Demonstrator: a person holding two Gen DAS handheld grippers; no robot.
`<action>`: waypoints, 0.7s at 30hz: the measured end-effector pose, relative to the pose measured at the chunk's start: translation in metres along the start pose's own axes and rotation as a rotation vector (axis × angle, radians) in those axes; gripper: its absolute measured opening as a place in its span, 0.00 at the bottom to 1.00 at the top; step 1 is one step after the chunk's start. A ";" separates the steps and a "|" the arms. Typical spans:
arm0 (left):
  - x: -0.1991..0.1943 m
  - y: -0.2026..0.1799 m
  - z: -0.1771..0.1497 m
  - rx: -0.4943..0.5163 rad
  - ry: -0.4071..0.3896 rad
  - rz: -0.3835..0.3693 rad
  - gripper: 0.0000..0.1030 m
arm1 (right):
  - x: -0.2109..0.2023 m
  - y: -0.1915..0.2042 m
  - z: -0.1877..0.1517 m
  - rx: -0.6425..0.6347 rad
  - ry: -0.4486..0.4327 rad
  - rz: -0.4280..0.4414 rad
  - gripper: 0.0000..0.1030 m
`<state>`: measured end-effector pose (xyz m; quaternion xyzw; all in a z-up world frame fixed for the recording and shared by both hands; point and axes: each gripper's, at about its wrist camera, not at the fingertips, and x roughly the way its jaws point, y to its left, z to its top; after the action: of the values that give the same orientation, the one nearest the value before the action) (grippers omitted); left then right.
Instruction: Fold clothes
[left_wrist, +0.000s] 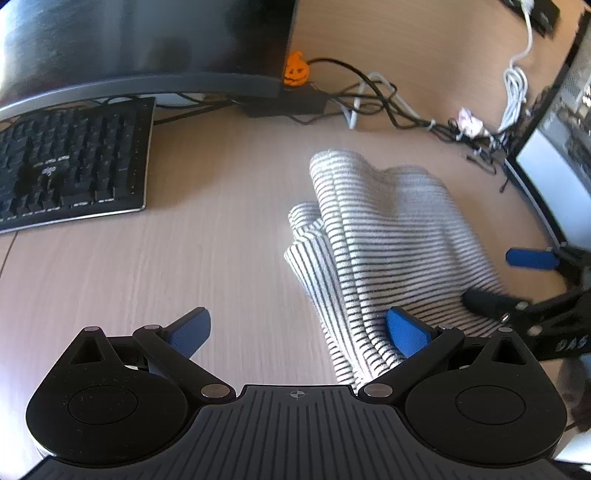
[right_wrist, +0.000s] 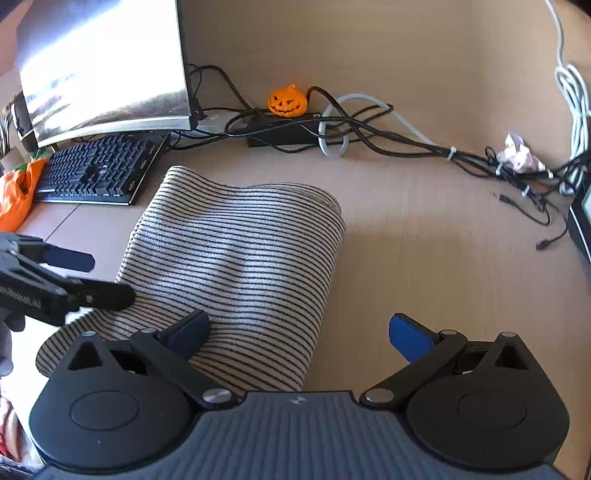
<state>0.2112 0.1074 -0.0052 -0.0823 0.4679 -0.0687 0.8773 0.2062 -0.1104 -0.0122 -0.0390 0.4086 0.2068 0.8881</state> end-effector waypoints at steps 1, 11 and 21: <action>-0.002 0.002 0.000 -0.024 0.001 -0.036 0.99 | -0.001 -0.001 0.000 0.000 0.001 0.005 1.00; 0.029 -0.002 -0.012 -0.188 0.148 -0.345 0.99 | 0.005 -0.065 0.021 0.318 0.050 0.282 0.85; 0.009 0.008 -0.027 -0.133 0.063 -0.311 0.97 | 0.049 -0.016 0.027 0.327 0.160 0.442 0.87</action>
<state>0.1937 0.1113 -0.0287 -0.2094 0.4801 -0.1752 0.8336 0.2598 -0.1021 -0.0320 0.1786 0.5039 0.3231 0.7809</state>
